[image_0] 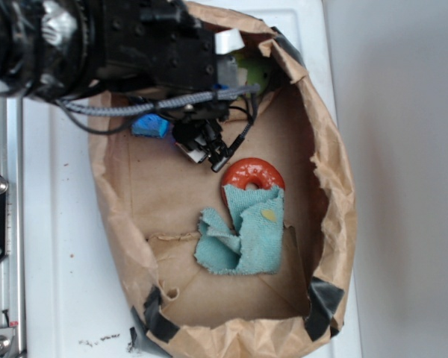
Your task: Grab the blue sponge.
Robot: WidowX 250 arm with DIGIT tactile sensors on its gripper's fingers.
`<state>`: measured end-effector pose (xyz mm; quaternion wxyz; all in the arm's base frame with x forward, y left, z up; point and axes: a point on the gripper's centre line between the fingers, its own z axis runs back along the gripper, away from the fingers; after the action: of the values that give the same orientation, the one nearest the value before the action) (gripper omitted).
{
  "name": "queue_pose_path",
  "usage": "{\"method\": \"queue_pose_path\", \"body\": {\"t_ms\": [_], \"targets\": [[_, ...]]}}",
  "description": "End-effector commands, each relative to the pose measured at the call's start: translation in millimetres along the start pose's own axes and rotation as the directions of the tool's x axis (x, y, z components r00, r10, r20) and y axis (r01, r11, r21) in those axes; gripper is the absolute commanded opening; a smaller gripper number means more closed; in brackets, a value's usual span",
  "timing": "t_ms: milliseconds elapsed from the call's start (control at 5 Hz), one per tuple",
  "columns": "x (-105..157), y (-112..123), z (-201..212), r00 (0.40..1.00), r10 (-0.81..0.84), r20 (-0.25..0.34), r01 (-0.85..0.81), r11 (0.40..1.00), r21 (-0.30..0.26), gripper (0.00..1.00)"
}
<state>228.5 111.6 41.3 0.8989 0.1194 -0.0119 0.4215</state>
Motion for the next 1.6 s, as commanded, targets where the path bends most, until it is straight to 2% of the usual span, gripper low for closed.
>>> {"method": "queue_pose_path", "body": {"t_ms": [0,200,400,600,800,1000,1200,1400], "targets": [[7.5,13.2,18.3,0.999,0.010,0.040,-0.009,1.000,-0.018,1.00],[7.5,13.2,18.3,0.999,0.010,0.040,-0.009,1.000,-0.018,1.00],[7.1,18.6,17.6,0.997,-0.034,0.075,0.040,0.996,-0.084,1.00],[15.0,14.0,4.7,0.994,-0.030,0.101,0.040,0.995,-0.093,1.00],[18.2,0.7,-5.3,0.992,-0.017,0.124,0.023,0.999,-0.045,1.00],[22.0,-3.4,-3.8,0.994,0.035,0.103,-0.031,0.999,-0.041,0.00],[22.7,-10.1,-8.2,0.986,0.067,0.156,-0.067,0.998,-0.005,0.00],[23.6,-12.2,-8.6,0.978,0.086,0.192,-0.087,0.996,-0.002,0.00]]}}
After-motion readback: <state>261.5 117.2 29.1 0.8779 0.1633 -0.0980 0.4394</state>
